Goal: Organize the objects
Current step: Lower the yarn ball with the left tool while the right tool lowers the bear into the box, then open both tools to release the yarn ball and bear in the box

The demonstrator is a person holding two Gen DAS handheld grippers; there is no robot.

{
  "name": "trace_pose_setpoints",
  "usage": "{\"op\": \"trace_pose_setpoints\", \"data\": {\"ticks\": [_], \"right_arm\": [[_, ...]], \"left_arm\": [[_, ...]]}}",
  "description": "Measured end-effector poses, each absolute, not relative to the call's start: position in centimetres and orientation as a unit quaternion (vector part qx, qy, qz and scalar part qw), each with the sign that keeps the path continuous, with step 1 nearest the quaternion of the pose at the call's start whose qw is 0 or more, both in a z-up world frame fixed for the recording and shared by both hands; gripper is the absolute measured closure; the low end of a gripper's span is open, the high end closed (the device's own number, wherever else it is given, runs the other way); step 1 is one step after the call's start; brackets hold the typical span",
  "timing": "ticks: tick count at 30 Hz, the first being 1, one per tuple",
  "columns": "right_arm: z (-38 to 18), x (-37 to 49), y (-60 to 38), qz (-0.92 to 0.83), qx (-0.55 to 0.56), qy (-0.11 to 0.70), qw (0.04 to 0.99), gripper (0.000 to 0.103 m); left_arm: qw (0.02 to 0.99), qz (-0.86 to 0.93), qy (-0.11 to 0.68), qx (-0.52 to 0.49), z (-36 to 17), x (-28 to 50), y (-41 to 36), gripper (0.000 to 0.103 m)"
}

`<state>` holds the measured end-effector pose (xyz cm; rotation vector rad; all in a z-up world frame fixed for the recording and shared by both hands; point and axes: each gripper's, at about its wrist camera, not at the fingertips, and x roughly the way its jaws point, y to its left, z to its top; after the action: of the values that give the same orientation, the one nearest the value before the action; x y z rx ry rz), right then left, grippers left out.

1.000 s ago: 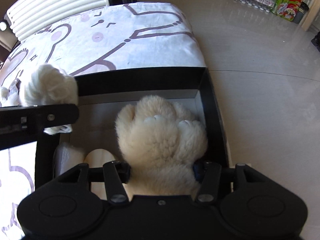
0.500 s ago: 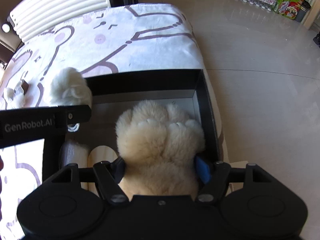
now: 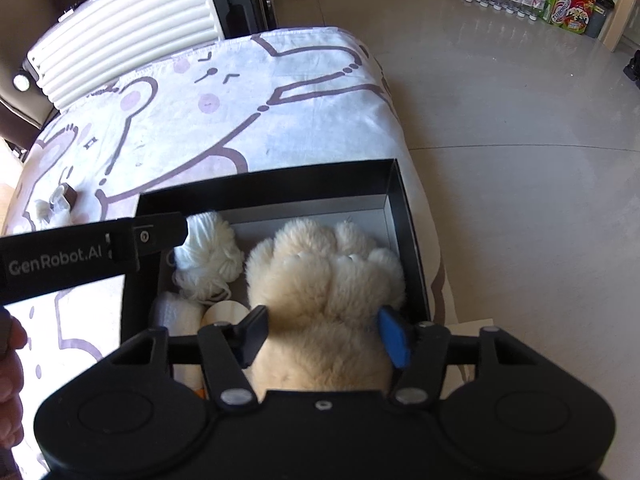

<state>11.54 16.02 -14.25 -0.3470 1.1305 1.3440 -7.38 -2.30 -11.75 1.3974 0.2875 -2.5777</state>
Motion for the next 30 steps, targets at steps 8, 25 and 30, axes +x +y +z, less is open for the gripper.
{"op": "trace_pose_setpoints", "data": {"ticks": [8, 25, 30], "right_arm": [[-13.6, 10.5, 15.4, 0.589, -0.198, 0.491, 0.610, 0.075], [-13.6, 10.0, 15.7, 0.579, -0.190, 0.484, 0.628, 0.073], [-12.7, 11.6, 14.5, 0.554, -0.133, 0.490, 0.660, 0.062]], "left_arm": [[0.106, -0.869, 0.108, 0.471, -11.3, -6.9, -3.2, 0.040], [0.111, -0.864, 0.099, 0.482, -11.5, -6.6, -3.5, 0.040], [0.112, -0.866, 0.088, 0.480, -10.9, -6.1, -3.3, 0.040]]}}
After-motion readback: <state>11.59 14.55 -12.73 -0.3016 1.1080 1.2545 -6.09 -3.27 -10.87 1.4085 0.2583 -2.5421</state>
